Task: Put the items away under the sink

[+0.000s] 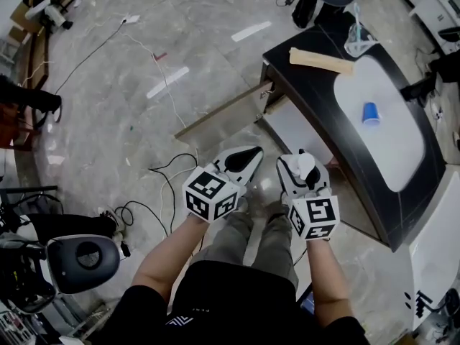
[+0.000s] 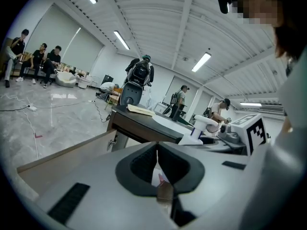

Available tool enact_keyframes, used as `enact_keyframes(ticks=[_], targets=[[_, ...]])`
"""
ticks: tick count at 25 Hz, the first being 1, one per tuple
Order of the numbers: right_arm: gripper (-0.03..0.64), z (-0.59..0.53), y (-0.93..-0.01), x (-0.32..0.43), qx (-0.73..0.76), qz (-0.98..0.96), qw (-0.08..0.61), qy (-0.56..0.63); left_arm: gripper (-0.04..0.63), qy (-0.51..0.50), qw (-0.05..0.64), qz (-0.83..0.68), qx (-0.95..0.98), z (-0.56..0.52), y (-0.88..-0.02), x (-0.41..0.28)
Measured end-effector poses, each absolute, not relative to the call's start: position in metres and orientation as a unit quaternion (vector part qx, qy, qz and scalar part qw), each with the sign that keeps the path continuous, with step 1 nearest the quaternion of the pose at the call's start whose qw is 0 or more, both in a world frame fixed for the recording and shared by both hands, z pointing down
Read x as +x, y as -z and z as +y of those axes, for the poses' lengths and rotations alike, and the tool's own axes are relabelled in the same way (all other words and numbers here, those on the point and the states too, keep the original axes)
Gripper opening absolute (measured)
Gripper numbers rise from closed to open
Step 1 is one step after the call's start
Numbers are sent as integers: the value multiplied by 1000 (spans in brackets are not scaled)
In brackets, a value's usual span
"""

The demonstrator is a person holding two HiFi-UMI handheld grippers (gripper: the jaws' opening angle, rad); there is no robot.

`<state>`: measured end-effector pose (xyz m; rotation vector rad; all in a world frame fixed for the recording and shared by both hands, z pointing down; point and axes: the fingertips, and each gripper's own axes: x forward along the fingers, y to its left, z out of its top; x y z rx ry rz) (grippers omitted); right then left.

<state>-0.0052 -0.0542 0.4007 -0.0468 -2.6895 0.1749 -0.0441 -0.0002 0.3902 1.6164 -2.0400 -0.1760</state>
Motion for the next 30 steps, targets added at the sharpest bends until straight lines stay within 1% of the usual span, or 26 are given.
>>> enact_keyframes(ticks=[4, 10, 17, 30], targets=[[247, -54, -415, -6, -18, -971, 230, -64, 12, 68, 276, -757, 588, 1, -409, -42], [247, -50, -447, -28, -38, -970, 235, -59, 12, 76, 293, -771, 561, 6, -452, -59], [247, -50, -497, -45, -59, -966, 244, -56, 12, 84, 294, -777, 550, -6, -504, -67], [247, -46, -589, -58, -75, -963, 250, -67, 13, 52, 284, -783, 552, -6, -595, -64]])
